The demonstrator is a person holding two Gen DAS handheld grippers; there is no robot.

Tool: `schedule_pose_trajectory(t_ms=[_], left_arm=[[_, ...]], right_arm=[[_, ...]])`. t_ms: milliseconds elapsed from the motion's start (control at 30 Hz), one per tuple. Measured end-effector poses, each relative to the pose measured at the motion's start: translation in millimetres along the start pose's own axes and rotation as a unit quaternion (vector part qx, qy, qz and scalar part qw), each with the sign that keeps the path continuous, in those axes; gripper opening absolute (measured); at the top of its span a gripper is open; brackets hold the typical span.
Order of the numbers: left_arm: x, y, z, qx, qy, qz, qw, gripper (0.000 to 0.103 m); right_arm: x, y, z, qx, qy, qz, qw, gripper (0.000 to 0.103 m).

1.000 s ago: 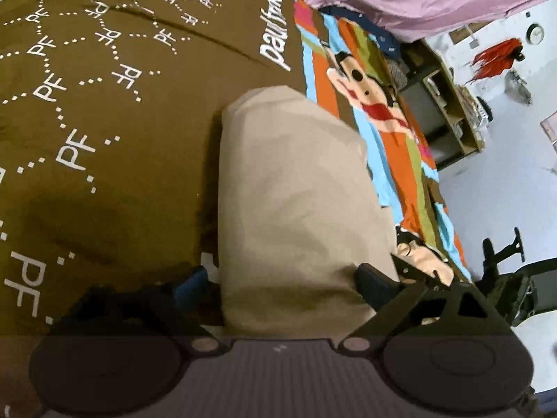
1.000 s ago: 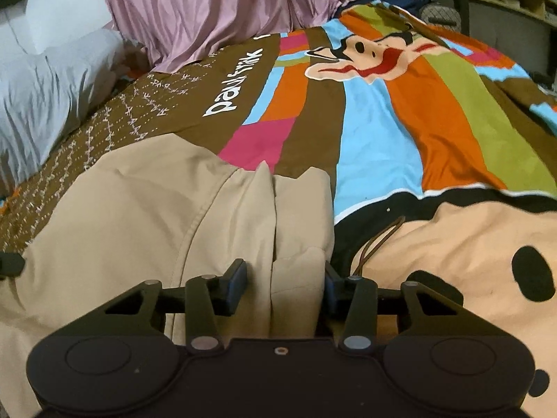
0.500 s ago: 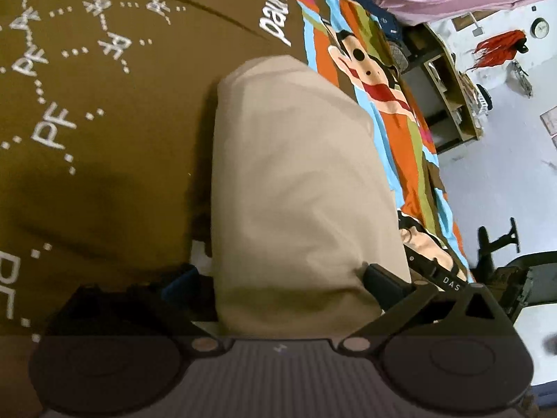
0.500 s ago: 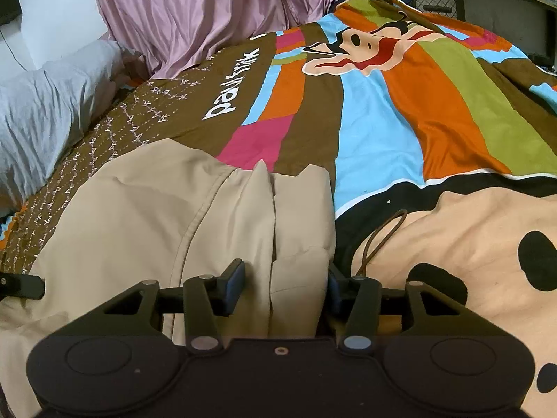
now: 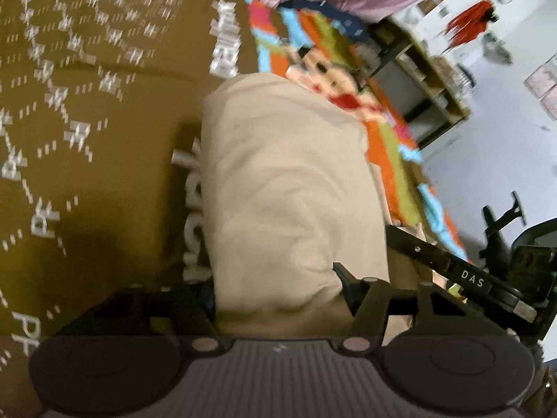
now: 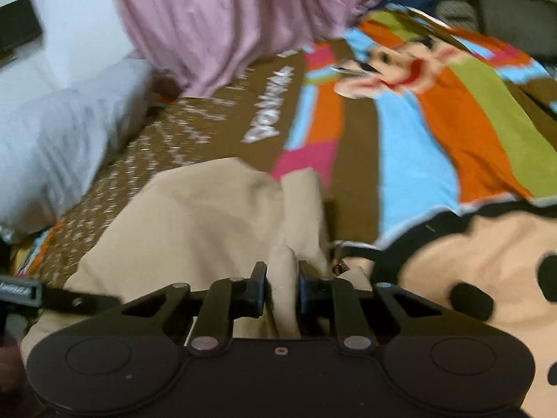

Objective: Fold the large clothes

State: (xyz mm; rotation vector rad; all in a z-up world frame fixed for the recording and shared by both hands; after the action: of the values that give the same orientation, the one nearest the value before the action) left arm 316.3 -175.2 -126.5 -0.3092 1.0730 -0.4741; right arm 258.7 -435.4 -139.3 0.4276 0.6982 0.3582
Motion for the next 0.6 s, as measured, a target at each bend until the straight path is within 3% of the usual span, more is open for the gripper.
schedule_pose_trajectory(t_ms=[67, 167, 367, 467, 533, 600], left_arm=[[-15, 1, 14, -0.003, -0.02, -0.006, 0.9998, 0.062], [-30, 13, 33, 0.006, -0.038, 0.013, 0.9992, 0.062], [-34, 60, 37, 0.004, -0.019, 0.061, 0.998, 0.062], [-20, 80, 22, -0.009, 0.01, 0.08, 0.9967, 0.062], [-11, 91, 12, -0.022, 0.017, 0.083, 0.9962, 0.062], [-10, 99, 10, -0.035, 0.016, 0.076, 0.9964, 0.063]], right_arm=[[-2, 21, 13, -0.006, -0.022, 0.023, 0.999, 0.019], [-4, 51, 38, -0.028, -0.054, 0.043, 0.997, 0.019], [29, 74, 53, -0.012, -0.061, 0.073, 0.995, 0.019], [49, 71, 40, 0.009, -0.049, 0.049, 0.998, 0.019], [59, 62, 23, 0.009, -0.035, 0.011, 0.999, 0.019], [64, 49, 10, -0.003, -0.022, -0.038, 0.999, 0.026]])
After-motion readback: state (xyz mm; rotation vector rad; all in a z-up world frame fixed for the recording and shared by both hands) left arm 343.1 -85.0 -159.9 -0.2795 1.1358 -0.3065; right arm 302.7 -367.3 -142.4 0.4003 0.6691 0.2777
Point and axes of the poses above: each gripper's, at about its wrist camera, not at the fingertips, and x roughly the way its jaws point, y to its left, z to its top, the point moved 7 cm from there along x, roughly the way its jaws point, and after that the axes turned 9 degrees about z, right-handed, at the moved point
